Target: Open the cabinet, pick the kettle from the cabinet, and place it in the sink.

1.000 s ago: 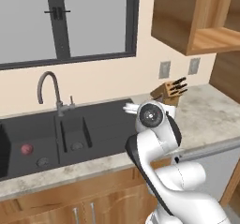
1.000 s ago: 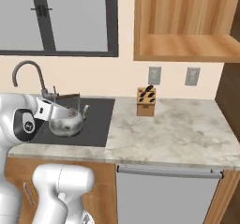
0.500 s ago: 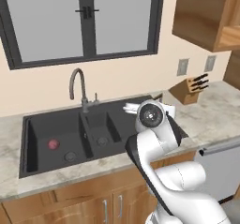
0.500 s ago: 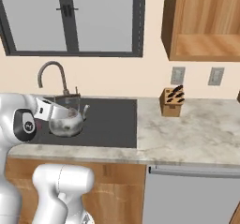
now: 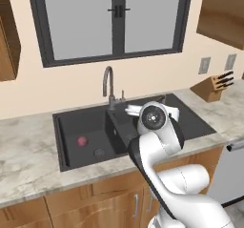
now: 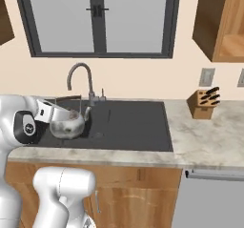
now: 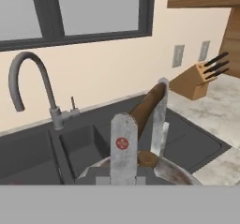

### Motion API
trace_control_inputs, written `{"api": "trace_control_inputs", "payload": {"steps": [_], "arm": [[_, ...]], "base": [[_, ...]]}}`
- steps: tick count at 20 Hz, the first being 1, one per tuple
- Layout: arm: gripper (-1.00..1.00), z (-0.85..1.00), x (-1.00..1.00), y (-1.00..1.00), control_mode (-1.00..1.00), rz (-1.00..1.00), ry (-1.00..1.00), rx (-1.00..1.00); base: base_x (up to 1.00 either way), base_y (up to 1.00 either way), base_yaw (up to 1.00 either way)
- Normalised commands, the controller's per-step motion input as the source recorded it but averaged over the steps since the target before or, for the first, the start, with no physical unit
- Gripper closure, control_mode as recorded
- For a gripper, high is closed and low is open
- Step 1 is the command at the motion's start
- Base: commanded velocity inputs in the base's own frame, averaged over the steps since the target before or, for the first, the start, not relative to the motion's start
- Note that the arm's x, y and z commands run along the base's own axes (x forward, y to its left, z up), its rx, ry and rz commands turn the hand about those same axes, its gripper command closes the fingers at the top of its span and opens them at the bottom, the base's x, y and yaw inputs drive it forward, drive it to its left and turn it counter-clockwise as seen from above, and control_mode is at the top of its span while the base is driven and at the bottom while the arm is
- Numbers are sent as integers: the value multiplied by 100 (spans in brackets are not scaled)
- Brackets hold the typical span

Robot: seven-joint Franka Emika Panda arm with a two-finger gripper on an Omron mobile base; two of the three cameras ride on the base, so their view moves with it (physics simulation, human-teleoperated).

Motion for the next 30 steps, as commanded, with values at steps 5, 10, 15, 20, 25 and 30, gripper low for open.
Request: {"api": "trace_control_inputs", "payload": {"steps": [5, 10, 15, 20, 25, 30], "arm": [[100, 0, 0, 0, 100, 0, 0, 0], [100, 0, 0, 0, 100, 0, 0, 0], [100, 0, 0, 0, 100, 0, 0, 0], [100, 0, 0, 0, 100, 0, 0, 0], [100, 0, 0, 0, 100, 0, 0, 0], [100, 0, 0, 0, 100, 0, 0, 0]], "base": [[0, 57, 0], [0, 60, 0], [4, 52, 0], [19, 46, 0], [41, 27, 0], [34, 24, 0]]}}
